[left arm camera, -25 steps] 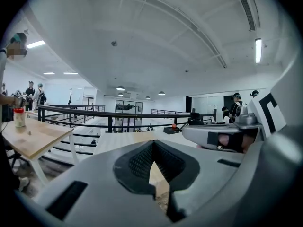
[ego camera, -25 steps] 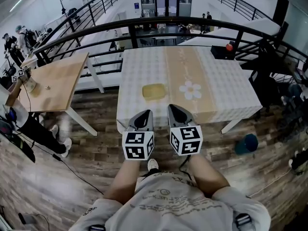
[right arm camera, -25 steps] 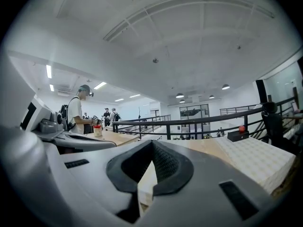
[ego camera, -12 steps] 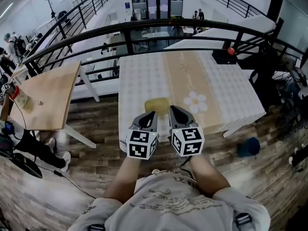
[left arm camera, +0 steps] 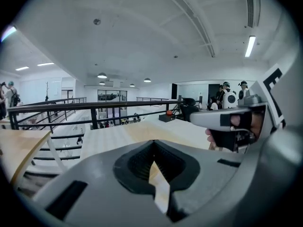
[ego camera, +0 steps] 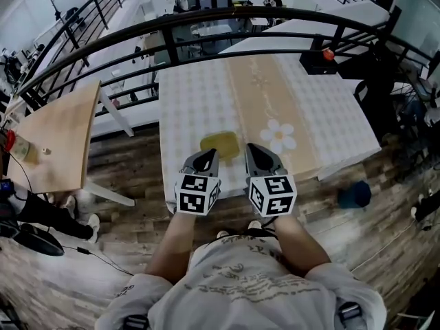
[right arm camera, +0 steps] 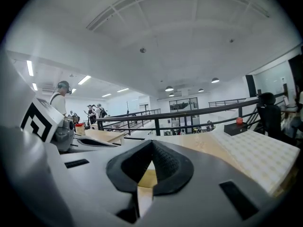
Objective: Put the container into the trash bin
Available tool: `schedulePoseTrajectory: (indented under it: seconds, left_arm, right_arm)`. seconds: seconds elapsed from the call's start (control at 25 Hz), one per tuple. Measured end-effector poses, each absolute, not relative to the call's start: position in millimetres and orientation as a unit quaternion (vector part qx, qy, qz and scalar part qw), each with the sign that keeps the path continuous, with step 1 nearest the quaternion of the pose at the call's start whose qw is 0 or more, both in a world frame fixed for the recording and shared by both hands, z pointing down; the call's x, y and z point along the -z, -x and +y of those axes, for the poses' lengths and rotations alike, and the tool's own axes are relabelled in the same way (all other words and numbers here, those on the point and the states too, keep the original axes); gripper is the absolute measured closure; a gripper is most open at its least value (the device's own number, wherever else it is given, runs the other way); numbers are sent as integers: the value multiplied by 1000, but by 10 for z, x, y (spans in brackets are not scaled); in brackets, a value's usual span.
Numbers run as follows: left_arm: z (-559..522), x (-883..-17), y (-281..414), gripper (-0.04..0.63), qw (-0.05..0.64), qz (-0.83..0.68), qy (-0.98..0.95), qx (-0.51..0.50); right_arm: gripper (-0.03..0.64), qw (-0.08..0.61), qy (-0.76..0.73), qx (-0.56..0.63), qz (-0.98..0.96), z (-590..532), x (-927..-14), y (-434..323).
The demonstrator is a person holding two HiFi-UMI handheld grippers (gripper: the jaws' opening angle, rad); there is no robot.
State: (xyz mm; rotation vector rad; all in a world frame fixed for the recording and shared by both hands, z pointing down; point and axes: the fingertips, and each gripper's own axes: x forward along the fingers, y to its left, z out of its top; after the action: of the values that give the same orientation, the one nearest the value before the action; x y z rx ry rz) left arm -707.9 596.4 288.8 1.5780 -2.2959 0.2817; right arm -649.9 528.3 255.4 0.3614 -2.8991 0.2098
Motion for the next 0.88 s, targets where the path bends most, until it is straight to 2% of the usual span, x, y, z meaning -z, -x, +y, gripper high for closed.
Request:
schedulePoseTrajectory:
  seconds: [0.28, 0.6, 0.88]
  left_arm:
    - [5735, -3487, 7160, 589, 198, -750, -597, -205]
    - [5673, -4281, 7124, 483, 215, -586, -669, -404]
    - [5742, -4866, 7146, 474, 243, -509, -660, -496]
  right_arm:
    - [614, 121, -125, -79, -982, 5108, -2692, 6517]
    - [614, 130, -134, -87, -979, 4960, -2777, 6409]
    - [614, 138, -146, -99, -975, 4914, -2837, 6276]
